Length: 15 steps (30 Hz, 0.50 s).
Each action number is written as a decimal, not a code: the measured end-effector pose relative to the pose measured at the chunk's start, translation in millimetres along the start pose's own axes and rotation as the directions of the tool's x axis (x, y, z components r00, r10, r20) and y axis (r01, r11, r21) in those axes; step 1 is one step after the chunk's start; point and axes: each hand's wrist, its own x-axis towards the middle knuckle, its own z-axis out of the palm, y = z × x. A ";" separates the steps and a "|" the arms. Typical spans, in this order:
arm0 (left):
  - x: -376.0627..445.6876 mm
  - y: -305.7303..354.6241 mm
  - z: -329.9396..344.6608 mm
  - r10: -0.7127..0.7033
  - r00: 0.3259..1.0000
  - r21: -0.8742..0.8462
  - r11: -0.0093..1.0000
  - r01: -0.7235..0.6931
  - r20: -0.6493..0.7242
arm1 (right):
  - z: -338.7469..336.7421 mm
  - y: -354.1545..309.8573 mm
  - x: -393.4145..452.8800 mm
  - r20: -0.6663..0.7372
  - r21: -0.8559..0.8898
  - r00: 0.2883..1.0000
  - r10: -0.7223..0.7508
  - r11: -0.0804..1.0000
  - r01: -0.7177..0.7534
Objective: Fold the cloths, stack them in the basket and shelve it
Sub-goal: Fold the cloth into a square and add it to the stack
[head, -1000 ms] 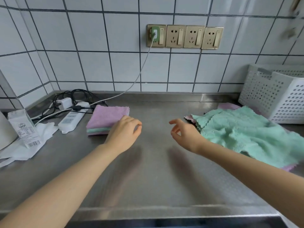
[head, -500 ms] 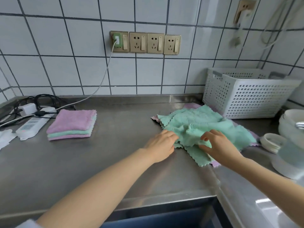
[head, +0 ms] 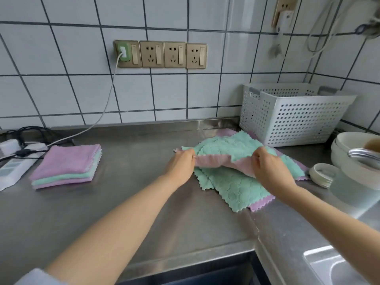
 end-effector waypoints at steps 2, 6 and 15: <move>12.2 4.4 -16.2 -0.019 0.993 -0.057 0.998 0.012 -0.116 | -15.8 -2.1 18.1 -0.129 0.073 0.991 0.046 0.997 -0.036; 28.1 23.0 -59.1 -0.007 0.921 -0.241 0.966 -0.094 -0.390 | -58.3 -17.7 43.8 -0.333 0.249 0.941 0.066 0.968 0.020; -9.4 17.0 -167.0 -0.150 0.871 -0.578 0.797 -0.173 -0.467 | -100.7 -69.5 32.3 -0.401 0.521 0.916 -0.001 0.822 0.229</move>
